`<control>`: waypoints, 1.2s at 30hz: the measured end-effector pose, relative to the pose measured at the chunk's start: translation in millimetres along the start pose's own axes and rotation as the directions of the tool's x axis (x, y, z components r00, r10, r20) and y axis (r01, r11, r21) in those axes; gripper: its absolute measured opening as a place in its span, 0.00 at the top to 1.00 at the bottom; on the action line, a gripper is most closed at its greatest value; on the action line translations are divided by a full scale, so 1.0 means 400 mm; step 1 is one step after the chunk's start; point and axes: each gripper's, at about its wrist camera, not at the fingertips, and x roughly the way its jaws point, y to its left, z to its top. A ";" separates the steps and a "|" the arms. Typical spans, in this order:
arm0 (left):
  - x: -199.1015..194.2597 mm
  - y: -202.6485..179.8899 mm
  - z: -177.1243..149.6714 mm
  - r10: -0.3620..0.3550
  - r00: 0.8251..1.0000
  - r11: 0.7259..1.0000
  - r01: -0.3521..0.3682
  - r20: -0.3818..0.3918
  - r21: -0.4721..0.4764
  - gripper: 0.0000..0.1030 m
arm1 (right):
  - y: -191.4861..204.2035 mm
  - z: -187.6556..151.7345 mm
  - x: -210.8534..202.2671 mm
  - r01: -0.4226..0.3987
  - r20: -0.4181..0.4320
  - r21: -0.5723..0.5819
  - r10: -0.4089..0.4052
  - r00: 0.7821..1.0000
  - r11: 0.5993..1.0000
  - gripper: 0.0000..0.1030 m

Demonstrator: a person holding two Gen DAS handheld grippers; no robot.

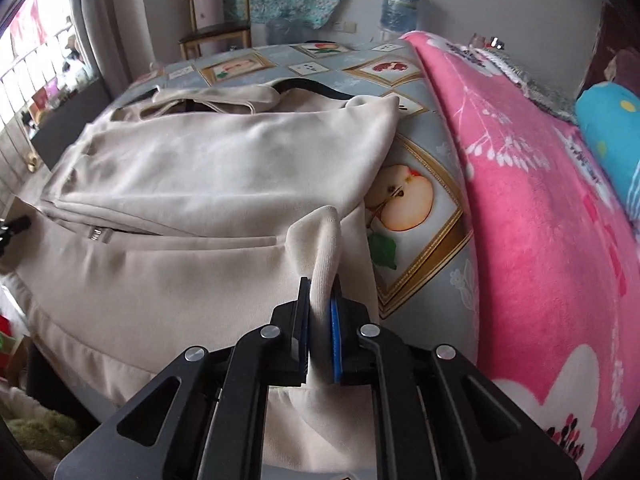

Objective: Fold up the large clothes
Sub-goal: 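Grasp the jacket hem edge with the left gripper while the right gripper grasps beside it, then hold the hem with both grippers and lift it off the table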

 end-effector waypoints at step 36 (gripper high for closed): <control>0.034 -0.023 0.016 0.079 0.990 0.997 -0.082 -0.114 -0.017 0.93 | -0.019 0.017 0.025 -0.041 -0.077 0.075 0.046 0.996 0.996 0.91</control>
